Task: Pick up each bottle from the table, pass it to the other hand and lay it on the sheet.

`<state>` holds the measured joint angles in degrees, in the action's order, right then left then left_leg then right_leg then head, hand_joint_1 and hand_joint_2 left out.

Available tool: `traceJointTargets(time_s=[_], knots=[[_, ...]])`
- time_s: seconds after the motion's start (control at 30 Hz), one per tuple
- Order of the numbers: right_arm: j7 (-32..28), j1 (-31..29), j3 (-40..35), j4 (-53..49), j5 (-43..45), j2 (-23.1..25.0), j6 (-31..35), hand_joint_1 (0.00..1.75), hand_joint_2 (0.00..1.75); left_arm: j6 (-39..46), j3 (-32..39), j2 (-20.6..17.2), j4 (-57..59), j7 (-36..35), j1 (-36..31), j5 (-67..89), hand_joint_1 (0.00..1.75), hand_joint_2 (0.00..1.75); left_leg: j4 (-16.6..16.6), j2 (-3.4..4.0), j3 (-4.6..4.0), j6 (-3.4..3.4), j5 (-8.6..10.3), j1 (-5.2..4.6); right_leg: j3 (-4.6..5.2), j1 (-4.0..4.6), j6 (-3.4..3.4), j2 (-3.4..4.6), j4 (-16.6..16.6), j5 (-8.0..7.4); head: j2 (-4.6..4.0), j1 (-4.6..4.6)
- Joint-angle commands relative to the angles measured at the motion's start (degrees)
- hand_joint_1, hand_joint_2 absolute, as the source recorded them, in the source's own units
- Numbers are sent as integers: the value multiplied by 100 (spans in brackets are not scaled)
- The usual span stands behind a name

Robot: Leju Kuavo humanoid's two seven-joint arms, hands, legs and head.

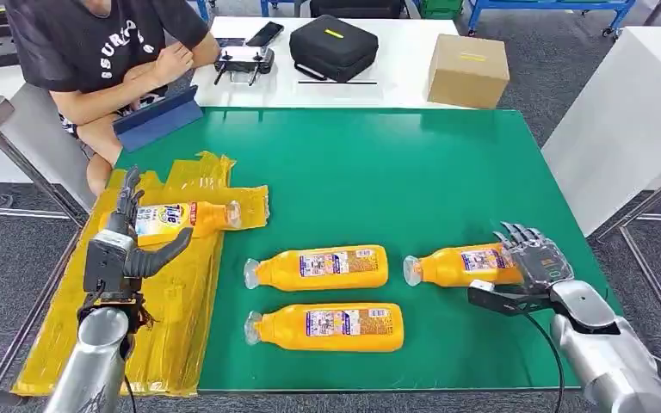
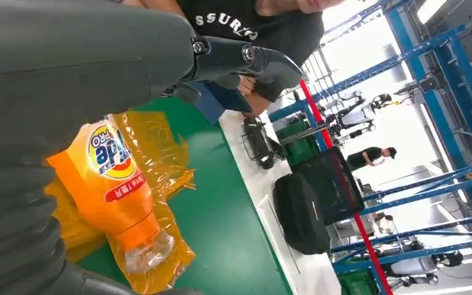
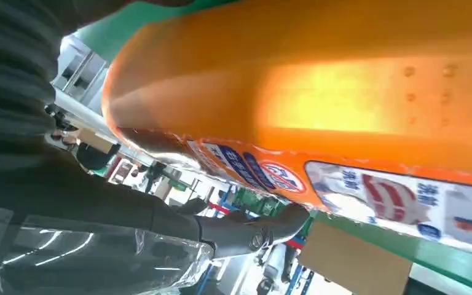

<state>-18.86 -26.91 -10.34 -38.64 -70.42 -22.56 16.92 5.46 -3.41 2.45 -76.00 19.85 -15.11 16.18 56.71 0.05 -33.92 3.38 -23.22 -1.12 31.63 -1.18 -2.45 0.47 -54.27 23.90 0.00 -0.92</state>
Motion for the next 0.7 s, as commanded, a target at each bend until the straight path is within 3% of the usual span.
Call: traceJointTargets(time_s=[0.03,0.3,0.7], knots=[[-14,-201,-293,120,-182,436,38,0,175,2,95,-68,255,7,-74,-52,0,175,-3,21,2,-29,-3,7,3,6,18,18,4,-4,0,2],[-116,-292,-383,193,-219,557,65,0,175,55,96,-55,175,29,69,-87,0,175,-4,19,0,-22,-2,5,1,4,13,17,4,-3,0,4],[-80,-841,-468,1068,231,455,-1564,0,175,76,-24,36,621,109,-169,-151,0,175,-3,-4,-3,-22,3,5,3,4,11,-6,6,-1,0,2]])
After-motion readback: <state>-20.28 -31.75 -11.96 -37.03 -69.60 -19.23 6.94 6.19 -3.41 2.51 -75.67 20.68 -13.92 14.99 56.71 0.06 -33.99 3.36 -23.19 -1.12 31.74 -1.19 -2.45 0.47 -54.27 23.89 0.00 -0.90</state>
